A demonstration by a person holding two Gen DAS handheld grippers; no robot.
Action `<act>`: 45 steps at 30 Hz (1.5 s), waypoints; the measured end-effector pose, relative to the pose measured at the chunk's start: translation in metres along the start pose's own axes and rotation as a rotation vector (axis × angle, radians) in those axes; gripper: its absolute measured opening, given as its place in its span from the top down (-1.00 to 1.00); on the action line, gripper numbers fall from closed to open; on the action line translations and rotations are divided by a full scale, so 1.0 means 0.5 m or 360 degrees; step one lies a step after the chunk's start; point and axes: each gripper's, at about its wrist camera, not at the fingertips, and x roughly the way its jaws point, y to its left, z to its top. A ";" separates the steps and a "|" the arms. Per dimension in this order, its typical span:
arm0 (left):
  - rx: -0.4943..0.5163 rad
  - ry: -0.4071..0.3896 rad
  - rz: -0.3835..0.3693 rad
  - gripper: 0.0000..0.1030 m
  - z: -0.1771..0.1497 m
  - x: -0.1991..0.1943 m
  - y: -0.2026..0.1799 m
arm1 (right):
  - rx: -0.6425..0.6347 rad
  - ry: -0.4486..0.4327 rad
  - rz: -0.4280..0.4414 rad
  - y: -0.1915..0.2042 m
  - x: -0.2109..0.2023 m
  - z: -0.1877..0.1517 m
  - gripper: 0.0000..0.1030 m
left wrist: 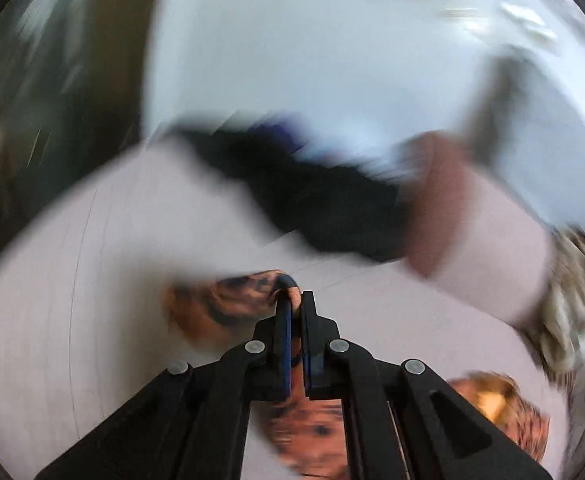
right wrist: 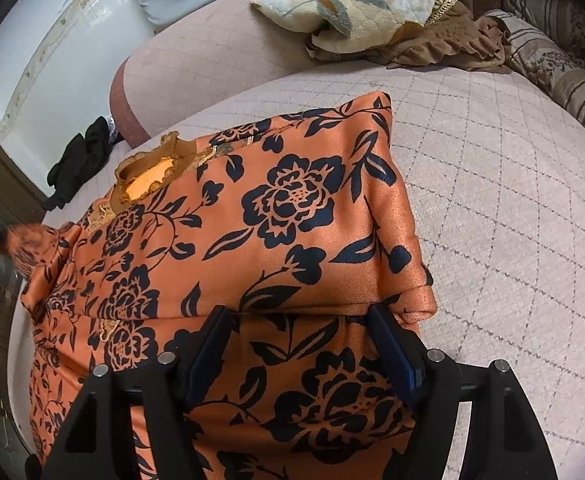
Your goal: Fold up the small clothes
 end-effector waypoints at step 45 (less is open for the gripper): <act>0.0434 0.0519 -0.0123 -0.50 -0.391 -0.033 -0.146 | 0.0235 0.0221 0.0166 0.034 0.032 0.052 0.67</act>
